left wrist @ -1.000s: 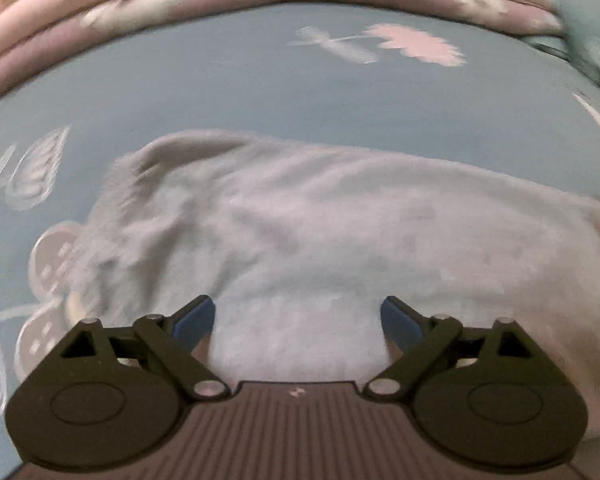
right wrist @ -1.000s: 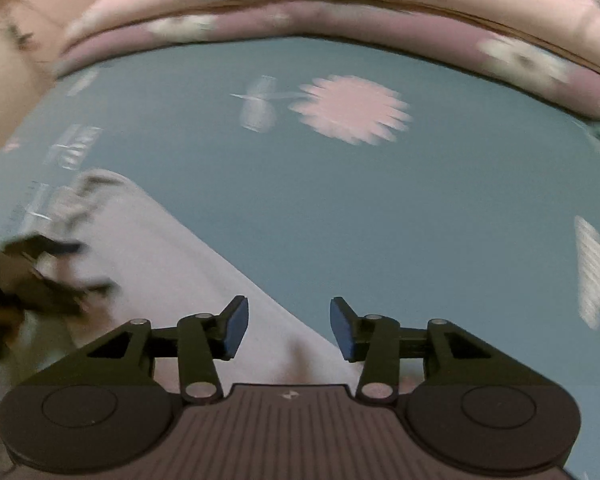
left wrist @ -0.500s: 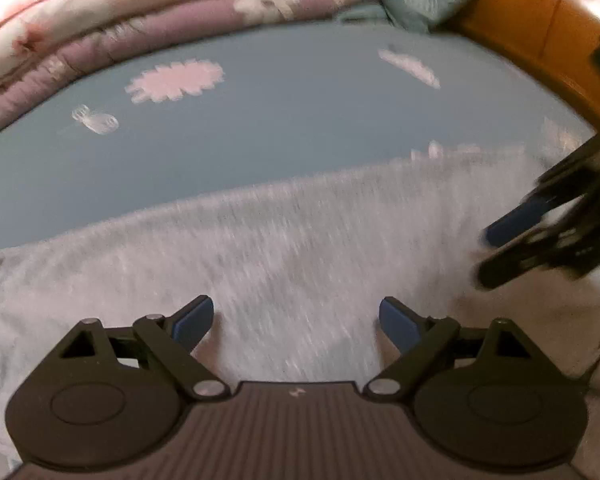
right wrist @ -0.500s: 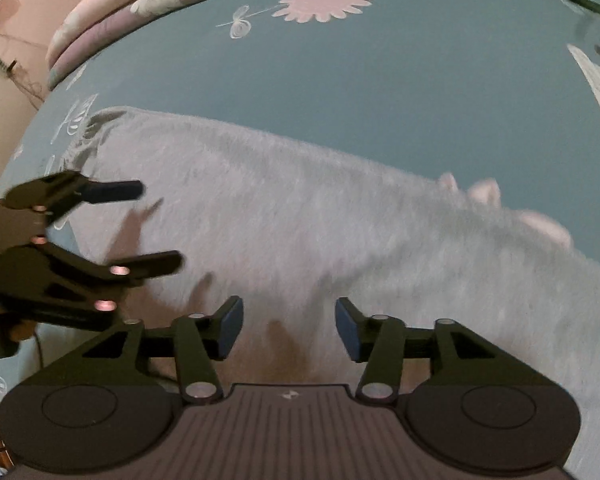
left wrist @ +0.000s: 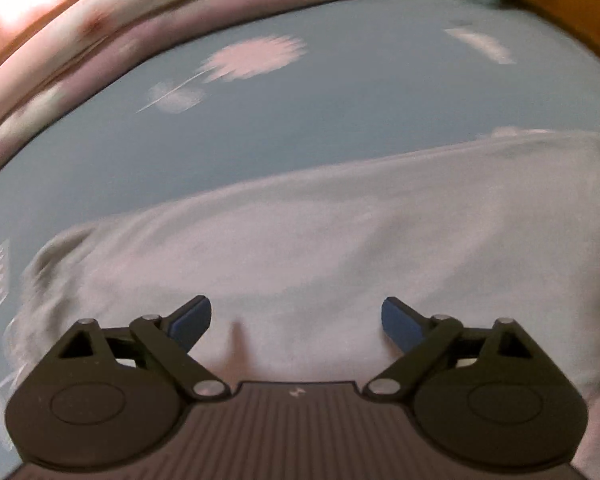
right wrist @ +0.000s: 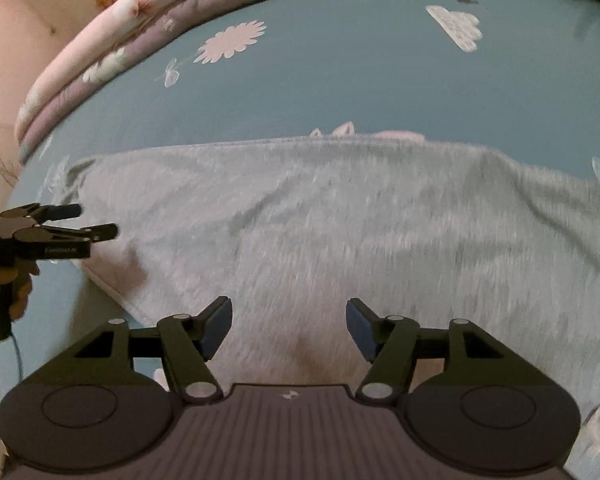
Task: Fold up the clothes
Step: 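Sweep both open grippers along the folded sweatpants to flatten them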
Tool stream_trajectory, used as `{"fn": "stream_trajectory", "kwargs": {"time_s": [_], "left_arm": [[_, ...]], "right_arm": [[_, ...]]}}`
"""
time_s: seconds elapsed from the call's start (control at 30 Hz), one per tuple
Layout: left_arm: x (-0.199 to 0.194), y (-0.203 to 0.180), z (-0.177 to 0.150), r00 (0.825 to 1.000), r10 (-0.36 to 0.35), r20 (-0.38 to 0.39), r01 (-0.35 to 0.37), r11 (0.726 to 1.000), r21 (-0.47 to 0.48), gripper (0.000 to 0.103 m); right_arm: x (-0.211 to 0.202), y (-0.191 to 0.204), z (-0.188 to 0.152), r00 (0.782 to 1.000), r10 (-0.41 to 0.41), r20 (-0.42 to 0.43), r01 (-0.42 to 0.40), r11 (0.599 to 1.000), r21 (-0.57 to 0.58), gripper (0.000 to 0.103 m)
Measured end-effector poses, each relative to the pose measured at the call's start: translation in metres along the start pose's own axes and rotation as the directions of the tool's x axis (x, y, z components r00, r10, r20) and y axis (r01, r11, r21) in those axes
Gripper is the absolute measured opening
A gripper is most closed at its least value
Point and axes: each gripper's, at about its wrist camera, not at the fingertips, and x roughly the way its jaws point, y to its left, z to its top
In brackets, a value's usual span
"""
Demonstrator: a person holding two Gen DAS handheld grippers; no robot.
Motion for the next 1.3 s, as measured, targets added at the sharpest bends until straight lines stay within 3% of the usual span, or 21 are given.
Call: {"fn": "stream_trajectory", "kwargs": {"time_s": [0.13,0.23,0.37,0.47,0.53,0.67,0.77,0.8,0.87,0.9,0.97,1.1,1.17,1.3], "left_arm": [[0.015,-0.067,-0.003,0.996,-0.085,-0.011,0.085,0.989,0.119,0.092],[0.032,-0.092,-0.019,0.996,-0.054,-0.068,0.064,0.985,0.162,0.092],[0.031,-0.076,-0.043,0.988,-0.078,-0.134,0.086,0.995,0.055,0.102],[0.020,-0.064,-0.049,0.984,-0.074,-0.163,0.082,0.996,0.046,0.101],[0.010,-0.063,-0.040,0.991,-0.049,-0.126,0.056,0.997,0.052,0.100],[0.010,-0.068,-0.015,0.992,-0.124,-0.014,0.124,0.992,-0.011,0.100],[0.028,-0.080,-0.011,0.990,-0.140,-0.012,0.140,0.990,0.007,0.100],[0.033,-0.084,-0.010,0.989,-0.145,-0.011,0.145,0.989,0.013,0.100],[0.046,-0.090,-0.008,0.989,-0.145,-0.028,0.145,0.989,0.017,0.100],[0.054,-0.089,-0.010,0.990,-0.127,-0.068,0.127,0.992,-0.001,0.102],[0.051,-0.083,-0.015,0.988,-0.144,-0.053,0.142,0.989,-0.032,0.102],[0.048,-0.076,-0.018,0.985,-0.148,-0.087,0.147,0.989,-0.008,0.102],[0.048,-0.075,-0.016,0.984,-0.148,-0.095,0.148,0.989,-0.001,0.102],[0.052,-0.076,-0.012,0.985,-0.146,-0.098,0.145,0.989,-0.012,0.102]], "right_arm": [[-0.001,0.000,-0.014,1.000,0.018,-0.005,-0.018,1.000,0.024,0.070],[-0.006,-0.002,-0.020,1.000,0.014,-0.002,-0.014,1.000,0.014,0.072],[-0.014,-0.010,-0.023,1.000,-0.013,-0.006,0.013,1.000,-0.013,0.073],[-0.016,-0.017,-0.018,0.999,-0.035,0.000,0.035,0.998,-0.042,0.073],[-0.012,-0.022,-0.010,0.999,-0.043,0.019,0.044,0.997,-0.063,0.074],[0.010,-0.032,0.011,0.997,-0.050,0.052,0.053,0.996,-0.065,0.074],[0.028,-0.040,0.023,0.994,-0.064,0.083,0.068,0.997,-0.044,0.074],[0.030,-0.043,0.026,0.991,-0.086,0.106,0.090,0.995,-0.031,0.074],[0.035,-0.051,0.029,0.980,-0.132,0.150,0.133,0.991,0.005,0.085],[0.038,-0.057,0.030,0.976,-0.157,0.151,0.154,0.988,0.031,0.086],[0.040,-0.068,0.033,0.971,-0.185,0.149,0.175,0.981,0.079,0.085],[0.004,-0.076,0.033,0.935,-0.213,0.284,0.198,0.977,0.083,0.085],[0.001,-0.089,0.037,0.924,-0.248,0.292,0.225,0.968,0.110,0.085],[0.031,-0.119,0.049,0.937,-0.273,0.217,0.247,0.959,0.140,0.085]]}}
